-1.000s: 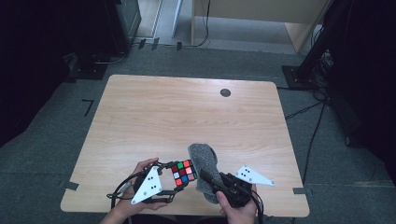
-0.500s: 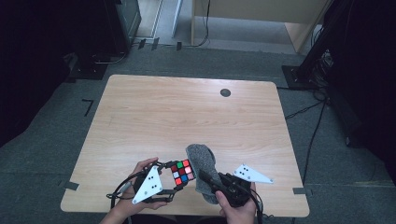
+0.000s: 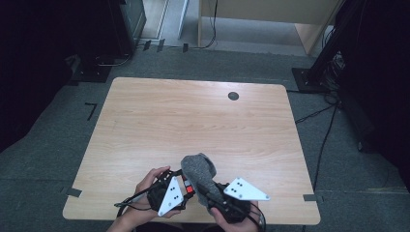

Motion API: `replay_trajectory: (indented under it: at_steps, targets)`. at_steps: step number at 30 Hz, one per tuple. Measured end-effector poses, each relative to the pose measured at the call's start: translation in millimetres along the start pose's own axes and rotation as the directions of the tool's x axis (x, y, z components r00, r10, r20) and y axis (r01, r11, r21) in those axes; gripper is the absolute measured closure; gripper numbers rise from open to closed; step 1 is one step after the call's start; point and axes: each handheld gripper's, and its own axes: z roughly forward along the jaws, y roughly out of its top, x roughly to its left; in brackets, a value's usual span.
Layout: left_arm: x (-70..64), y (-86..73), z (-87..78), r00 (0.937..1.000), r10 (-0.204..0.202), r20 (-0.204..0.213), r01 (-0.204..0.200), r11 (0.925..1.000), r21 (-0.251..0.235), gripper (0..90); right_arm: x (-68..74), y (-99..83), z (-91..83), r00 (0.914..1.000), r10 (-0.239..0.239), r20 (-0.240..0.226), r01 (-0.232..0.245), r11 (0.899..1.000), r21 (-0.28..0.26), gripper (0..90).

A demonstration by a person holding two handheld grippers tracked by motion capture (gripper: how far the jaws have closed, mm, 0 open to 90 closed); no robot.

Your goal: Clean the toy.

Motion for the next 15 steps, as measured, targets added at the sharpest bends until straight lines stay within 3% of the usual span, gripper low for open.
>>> replay_trajectory:
  at_steps: [2, 4, 6, 7, 8, 10, 12, 15]
  targets:
    - [-5.0, 3.3, 2.8, 0.9999, 0.014, -0.008, -0.014, 0.9995, 0.027, 33.8, 5.0, -2.5, 7.0, 0.9993, -0.036, 0.015, 0.035, 0.998, 0.046, 64.2]
    - [-6.1, 3.4, 5.3, 0.9999, 0.005, -0.012, -0.005, 0.999, 0.044, 33.8, 5.9, -4.3, 11.6, 0.9983, -0.055, 0.019, 0.053, 0.996, 0.07, 53.1]
    - [-3.2, 2.7, 6.4, 0.9997, -0.025, 0.001, 0.025, 0.9982, 0.055, 33.8, 6.1, -4.0, 12.8, 0.9975, -0.069, 0.016, 0.068, 0.996, 0.063, 40.3]
    - [-3.2, 2.7, 6.4, 0.9997, -0.025, 0.001, 0.025, 0.9982, 0.055, 33.8, 6.1, -4.0, 12.8, 0.9975, -0.069, 0.016, 0.068, 0.996, 0.063, 40.3]
    - [2.1, 1.2, 6.4, 0.9975, -0.069, 0.015, 0.068, 0.9958, 0.061, 33.7, 5.6, -1.8, 11.5, 0.9969, -0.075, 0.025, 0.073, 0.996, 0.056, 36.7]
    - [6.5, -0.7, 6.5, 0.9939, -0.109, 0.019, 0.107, 0.9923, 0.061, 33.8, 4.8, 0.5, 8.9, 0.9972, -0.072, 0.019, 0.072, 0.996, 0.047, 37.4]
    - [7.8, -1.3, 6.3, 0.993, -0.116, 0.019, 0.115, 0.9914, 0.063, 33.8, 4.9, 1.1, 7.6, 0.9976, -0.066, 0.02, 0.065, 0.997, 0.04, 40.5]
    - [8.6, -1.3, 5.6, 0.9913, -0.128, 0.028, 0.127, 0.9905, 0.053, 33.8, 4.9, 1.3, 3.7, 0.9978, -0.056, 0.035, 0.055, 0.998, 0.018, 61.6]
